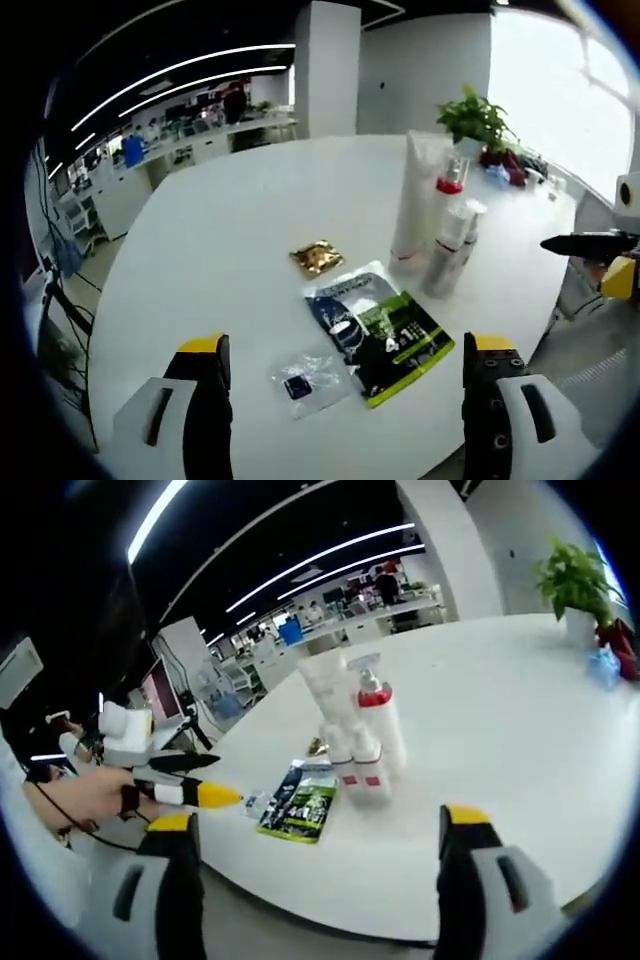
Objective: Arrange the skincare products in the storage area until every visible bottle or jar stands upright without overlapping.
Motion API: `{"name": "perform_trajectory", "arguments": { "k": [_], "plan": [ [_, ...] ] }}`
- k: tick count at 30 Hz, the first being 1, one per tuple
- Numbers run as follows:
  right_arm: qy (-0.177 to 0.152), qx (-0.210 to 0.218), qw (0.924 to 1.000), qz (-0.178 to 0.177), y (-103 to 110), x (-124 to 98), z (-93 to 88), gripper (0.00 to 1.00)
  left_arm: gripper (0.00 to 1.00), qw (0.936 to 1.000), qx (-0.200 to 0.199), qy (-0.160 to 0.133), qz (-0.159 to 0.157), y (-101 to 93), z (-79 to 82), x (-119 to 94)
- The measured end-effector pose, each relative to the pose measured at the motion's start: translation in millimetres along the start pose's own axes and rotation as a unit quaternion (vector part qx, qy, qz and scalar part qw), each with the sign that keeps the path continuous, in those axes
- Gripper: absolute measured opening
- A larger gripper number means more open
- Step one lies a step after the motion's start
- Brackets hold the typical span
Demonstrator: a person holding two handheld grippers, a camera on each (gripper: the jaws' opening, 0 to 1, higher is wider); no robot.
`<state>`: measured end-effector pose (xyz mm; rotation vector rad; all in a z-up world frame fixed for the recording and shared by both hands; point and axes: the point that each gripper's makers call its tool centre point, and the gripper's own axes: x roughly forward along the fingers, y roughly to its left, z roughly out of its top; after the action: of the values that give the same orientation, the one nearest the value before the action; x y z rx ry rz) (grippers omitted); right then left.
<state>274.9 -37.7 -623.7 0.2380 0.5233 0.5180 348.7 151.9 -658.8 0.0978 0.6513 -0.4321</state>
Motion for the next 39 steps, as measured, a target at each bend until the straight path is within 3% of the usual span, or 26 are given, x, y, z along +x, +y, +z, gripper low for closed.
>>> {"name": "perform_trajectory", "arguments": {
  "k": [4, 17, 27, 39],
  "plan": [
    [0.001, -0.001, 1.0000, -0.001, 0, 0, 0.1, 1.00, 0.95, 0.9999, -0.008, 0.008, 0.006, 1.1, 7.3, 17],
    [0.005, 0.000, 1.0000, -0.008, -3, 0, -1.5, 1.00, 0.93, 0.9973, -0.056, 0.044, 0.012, 2.2, 4.5, 55],
    [0.016, 0.000, 0.9998, -0.010, -5, 1, -5.0, 0.99, 0.93, 0.9898, -0.120, 0.066, 0.039, 11.0, 4.0, 88],
    [0.040, -0.002, 0.9990, -0.018, -9, 4, -13.1, 0.98, 0.92, 0.9823, -0.155, 0.083, 0.066, 24.9, 4.8, 123]
  ]
}}
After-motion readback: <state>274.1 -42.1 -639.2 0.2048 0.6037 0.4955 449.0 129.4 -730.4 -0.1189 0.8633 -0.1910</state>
